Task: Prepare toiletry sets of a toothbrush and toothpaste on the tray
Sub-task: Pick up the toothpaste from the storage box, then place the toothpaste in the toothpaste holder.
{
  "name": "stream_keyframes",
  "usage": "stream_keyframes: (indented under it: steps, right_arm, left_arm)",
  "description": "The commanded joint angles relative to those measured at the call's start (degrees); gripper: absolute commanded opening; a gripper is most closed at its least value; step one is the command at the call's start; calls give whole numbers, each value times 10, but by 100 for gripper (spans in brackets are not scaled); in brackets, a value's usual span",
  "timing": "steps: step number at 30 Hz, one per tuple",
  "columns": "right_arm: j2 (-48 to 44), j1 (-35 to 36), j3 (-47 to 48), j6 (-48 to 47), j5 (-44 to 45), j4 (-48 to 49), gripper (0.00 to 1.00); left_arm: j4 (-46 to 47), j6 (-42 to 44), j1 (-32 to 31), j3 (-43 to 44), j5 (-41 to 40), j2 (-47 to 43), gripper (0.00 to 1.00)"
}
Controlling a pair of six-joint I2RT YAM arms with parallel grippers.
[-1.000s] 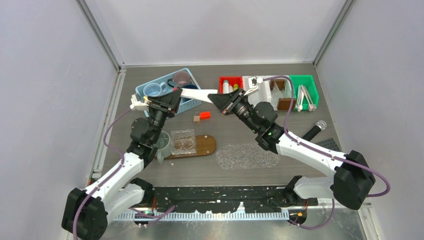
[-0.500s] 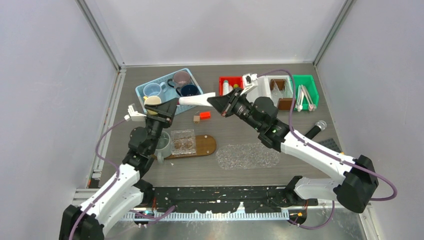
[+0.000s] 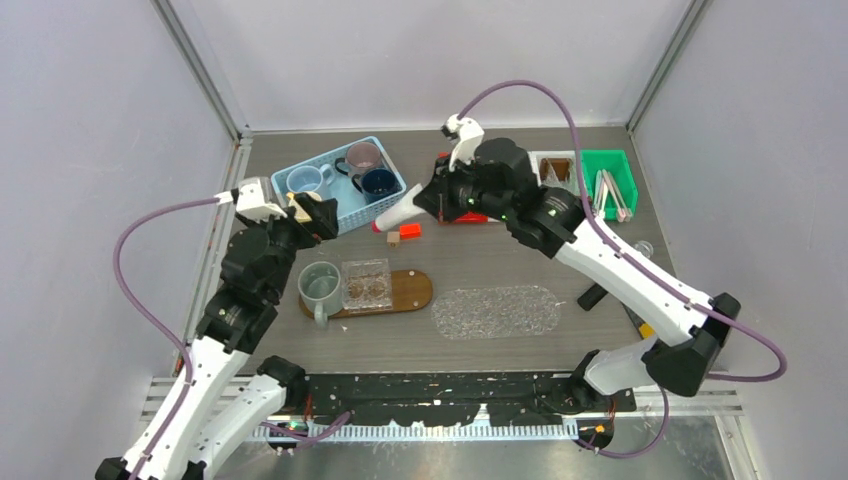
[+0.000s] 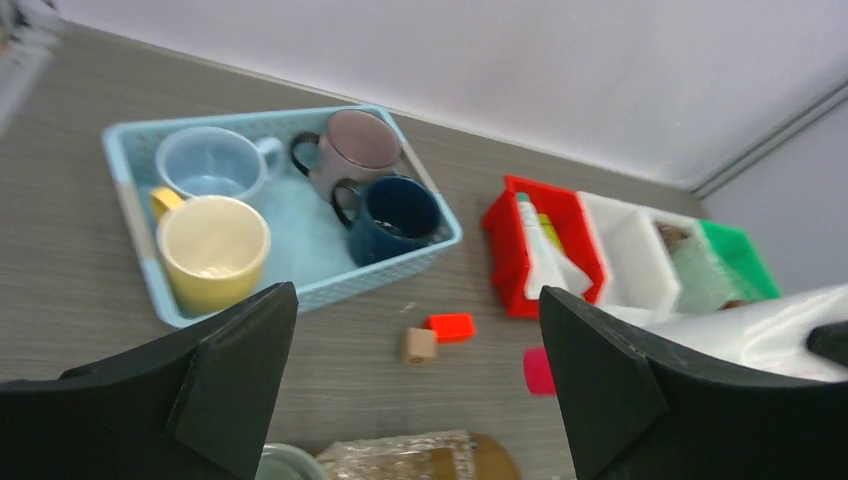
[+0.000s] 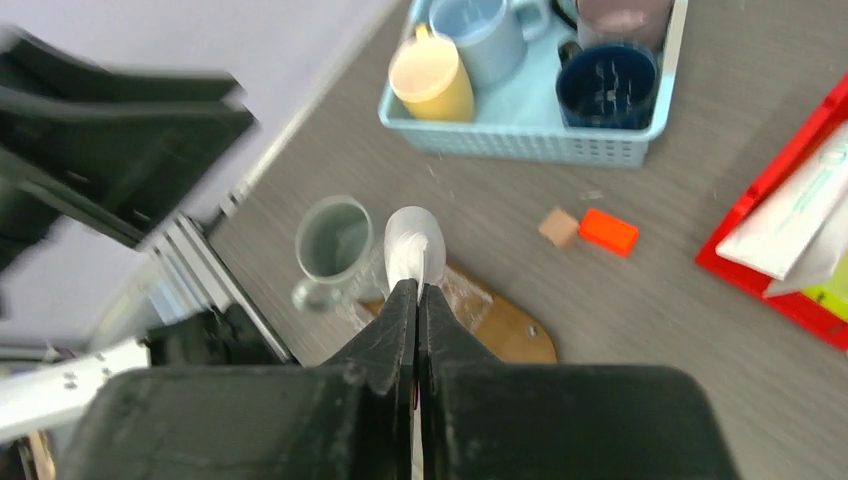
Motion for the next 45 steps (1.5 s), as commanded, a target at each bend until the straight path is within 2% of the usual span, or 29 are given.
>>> stream_keyframes:
  steps: [1, 8, 11, 14, 16, 23, 30, 45]
  right_arm:
    - [38, 31, 73, -82, 30, -142, 1]
    - [116, 102, 155, -147, 102, -221, 1]
    - [148, 128, 185, -160, 116, -231, 1]
    - [170, 148, 212, -176, 135, -234, 1]
    - [189, 162, 236, -188, 146, -243, 1]
    - [260, 193, 316, -216, 164, -279, 1]
    - [322, 207, 388, -239, 179, -308, 1]
    - [369, 221, 435, -260, 201, -309, 1]
  left_arm:
    - [-119, 202, 3, 85, -46, 36, 95]
    - [-199, 278, 31, 164, -122, 107, 96]
    - [-181, 239, 70, 139, -99, 104, 96]
    - [-170, 179, 153, 104, -43, 93, 96]
    - [-174, 172, 173, 100, -49, 88, 96]
    - [-173, 196, 174, 88, -145, 57, 98]
    - [-175, 199, 174, 84, -158, 44, 99]
    - [-175, 202, 171, 82, -151, 37, 99]
